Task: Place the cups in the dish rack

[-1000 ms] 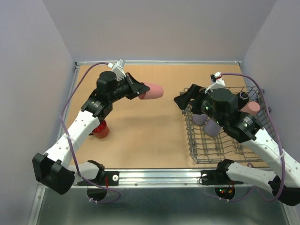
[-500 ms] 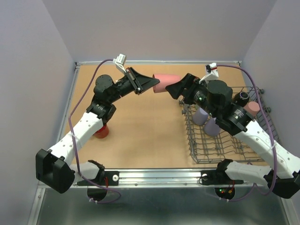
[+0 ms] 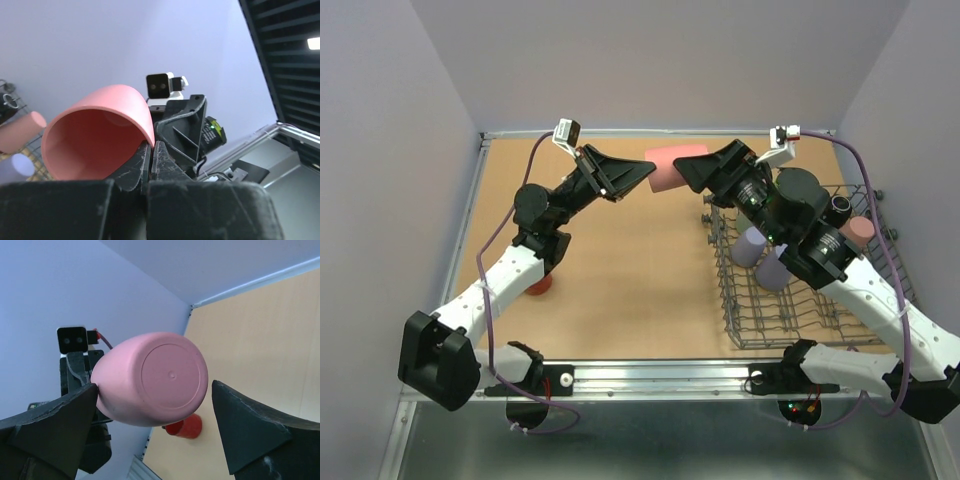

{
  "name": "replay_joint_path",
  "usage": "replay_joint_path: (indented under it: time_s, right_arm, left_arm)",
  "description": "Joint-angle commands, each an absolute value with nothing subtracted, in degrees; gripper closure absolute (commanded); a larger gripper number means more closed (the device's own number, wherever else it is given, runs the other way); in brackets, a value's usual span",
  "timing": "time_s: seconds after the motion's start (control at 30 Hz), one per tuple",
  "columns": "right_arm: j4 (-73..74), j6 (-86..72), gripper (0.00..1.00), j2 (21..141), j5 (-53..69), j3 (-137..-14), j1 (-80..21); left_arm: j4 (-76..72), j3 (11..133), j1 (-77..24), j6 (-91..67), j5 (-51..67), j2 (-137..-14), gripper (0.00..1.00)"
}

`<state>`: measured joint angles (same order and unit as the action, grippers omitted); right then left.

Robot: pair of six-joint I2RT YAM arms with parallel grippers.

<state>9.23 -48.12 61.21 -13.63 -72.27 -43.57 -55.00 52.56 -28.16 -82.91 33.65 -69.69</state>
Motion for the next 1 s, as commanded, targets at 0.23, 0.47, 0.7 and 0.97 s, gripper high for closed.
replay_joint_path:
  time_s: [0.23,0.47,0.7,0.97]
  right_arm:
    - [-2.1,-51.9,0.00,63.5,-14.2,-73.9,-43.6]
    - [-4.8,-52.6,0.07,66.6,-9.5,-74.5,-43.6]
    - [-5.9,-52.3,0.39,65.7,-11.9,-73.1,-43.6]
    - [-1.5,-47.8,0.90,62.7,-18.1,-73.0,-43.6]
  left_arm:
    - [-75.9,48.6,-28.5,-92.5,32.8,-71.3,1.00]
    - [-74.3,50.2,-28.6,-90.8,30.4,-72.1,1.00]
    - [-71.7,50.9,-28.6,-89.6,30.1,-72.5,1.00]
    - [-64.4,50.7,-28.1,-86.1,33.3,-72.2,0.55]
